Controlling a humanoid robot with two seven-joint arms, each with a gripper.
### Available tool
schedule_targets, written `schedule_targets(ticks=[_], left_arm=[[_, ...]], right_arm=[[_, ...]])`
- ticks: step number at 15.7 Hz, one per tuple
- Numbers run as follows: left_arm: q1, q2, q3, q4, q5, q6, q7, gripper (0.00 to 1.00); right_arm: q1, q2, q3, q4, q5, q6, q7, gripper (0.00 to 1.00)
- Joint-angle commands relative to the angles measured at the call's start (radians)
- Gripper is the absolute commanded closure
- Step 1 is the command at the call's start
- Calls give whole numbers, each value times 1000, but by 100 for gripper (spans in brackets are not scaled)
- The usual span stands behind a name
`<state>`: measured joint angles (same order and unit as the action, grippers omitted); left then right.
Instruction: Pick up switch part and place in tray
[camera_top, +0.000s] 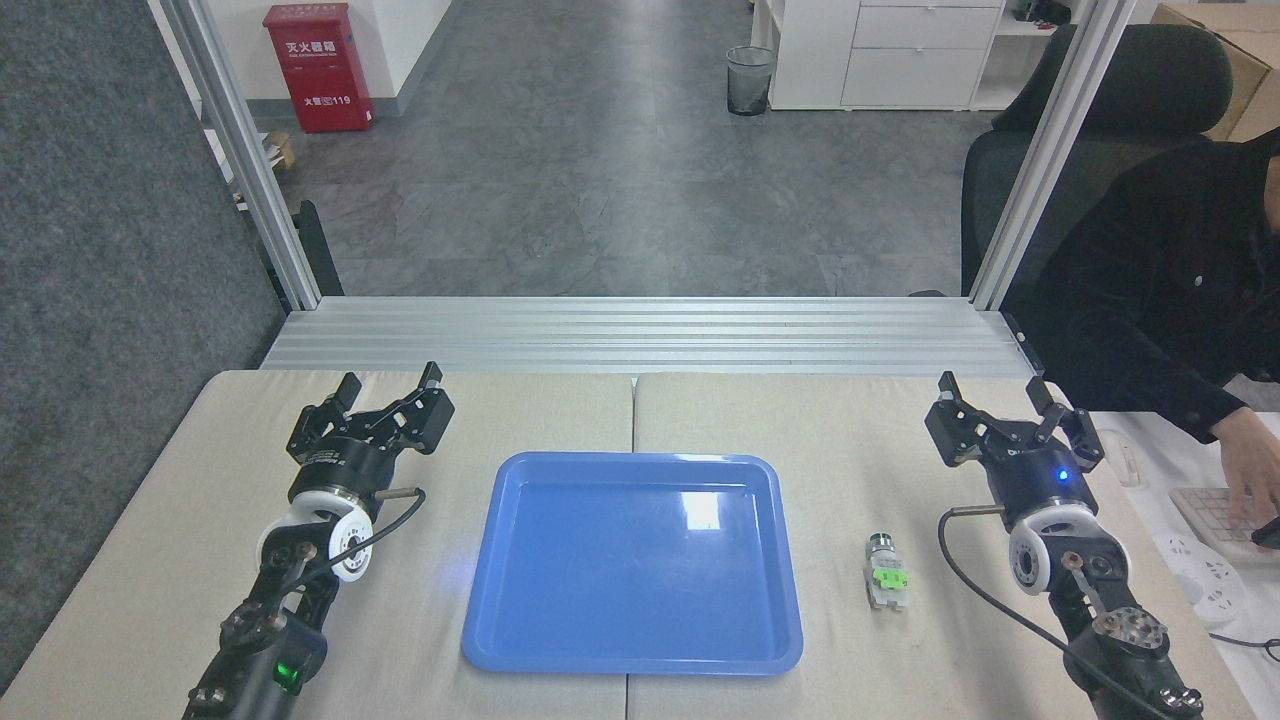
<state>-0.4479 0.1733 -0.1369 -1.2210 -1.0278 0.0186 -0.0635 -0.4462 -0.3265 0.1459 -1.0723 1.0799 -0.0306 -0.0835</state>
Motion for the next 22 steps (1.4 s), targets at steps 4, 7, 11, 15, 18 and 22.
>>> schedule_targets(ticks=[4, 7, 11, 15, 18, 22], left_arm=[[0, 0, 0, 0, 0, 0, 1, 0], [0, 0, 0, 0, 0, 0, 1, 0], [0, 0, 0, 0, 0, 0, 1, 0], [0, 0, 0, 0, 0, 0, 1, 0], [0, 0, 0, 0, 0, 0, 1, 0], [0, 0, -1, 0, 0, 0, 1, 0]], right_arm=[[0, 3, 0, 0, 0, 1, 1, 2], [1, 3, 0, 0, 0, 1, 1, 2], [1, 4, 0, 0, 0, 3, 1, 2], [1, 1, 1, 0, 0, 1, 1, 2], [0, -5, 1, 0, 0, -41, 10, 2], [-3, -29, -2, 3, 6, -66, 10, 2]])
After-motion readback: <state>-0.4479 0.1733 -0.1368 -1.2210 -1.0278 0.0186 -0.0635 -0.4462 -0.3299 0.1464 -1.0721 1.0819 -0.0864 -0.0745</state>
